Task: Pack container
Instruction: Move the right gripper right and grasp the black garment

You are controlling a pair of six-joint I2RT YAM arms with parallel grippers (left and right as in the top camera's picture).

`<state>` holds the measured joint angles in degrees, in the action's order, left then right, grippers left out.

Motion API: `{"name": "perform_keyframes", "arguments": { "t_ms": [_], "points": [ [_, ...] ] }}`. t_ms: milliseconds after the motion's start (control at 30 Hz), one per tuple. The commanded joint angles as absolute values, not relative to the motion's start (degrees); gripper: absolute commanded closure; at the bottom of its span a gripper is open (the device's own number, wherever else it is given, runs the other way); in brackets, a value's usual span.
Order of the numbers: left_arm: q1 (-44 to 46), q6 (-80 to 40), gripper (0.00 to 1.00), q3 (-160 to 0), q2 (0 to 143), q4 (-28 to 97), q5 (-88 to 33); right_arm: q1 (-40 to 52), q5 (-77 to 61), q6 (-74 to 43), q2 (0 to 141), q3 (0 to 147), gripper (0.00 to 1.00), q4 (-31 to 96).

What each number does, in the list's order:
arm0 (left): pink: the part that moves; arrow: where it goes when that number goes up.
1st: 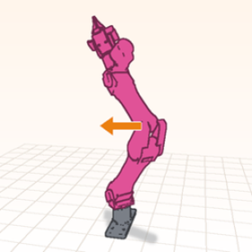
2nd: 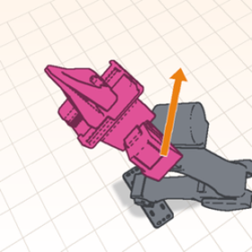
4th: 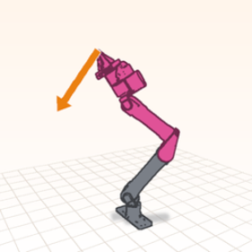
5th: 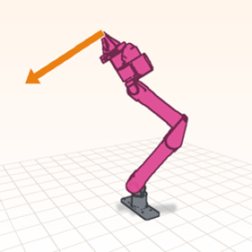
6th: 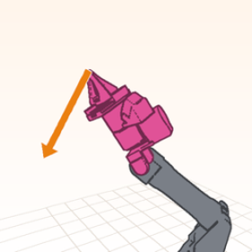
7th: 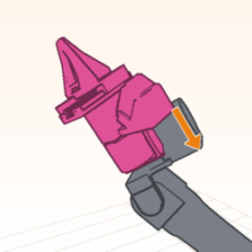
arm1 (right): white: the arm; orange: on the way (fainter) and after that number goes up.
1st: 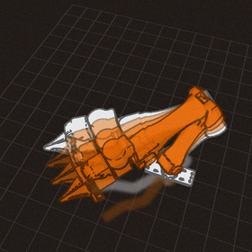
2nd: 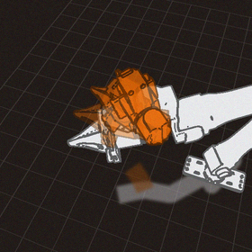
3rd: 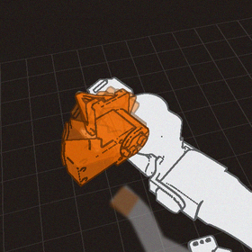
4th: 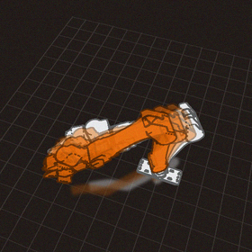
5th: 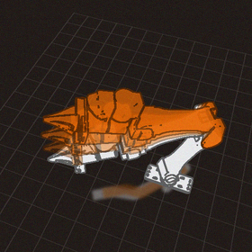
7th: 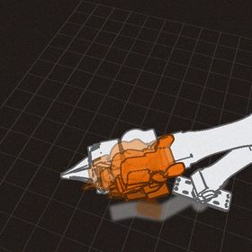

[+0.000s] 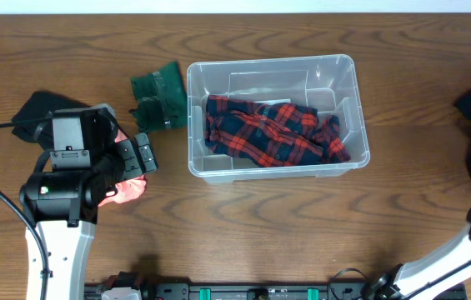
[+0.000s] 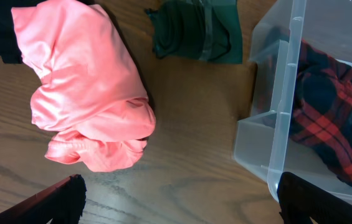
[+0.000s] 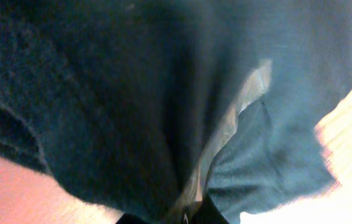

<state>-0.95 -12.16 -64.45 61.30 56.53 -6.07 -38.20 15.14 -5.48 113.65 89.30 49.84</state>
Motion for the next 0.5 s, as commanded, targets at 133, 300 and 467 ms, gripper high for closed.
{"name": "perform_keyframes", "arguments": {
  "t_ms": [133,300,467],
  "points": [
    [-0.9,-11.7,0.02,-65.8,61.4,56.3,-6.7,-23.3,8.7,0.7,93.6,92.8,0.99,49.9],
    [-0.9,-11.7,0.02,-65.8,61.4,56.3,-6.7,-7.5,6.9,6.2,87.5,92.8,0.99,50.2],
    [-0.9,-11.7,0.02,-65.8,61.4,56.3,-6.7,8.8,7.5,6.5,87.5,92.6,0.99,51.9]
  ]
}}
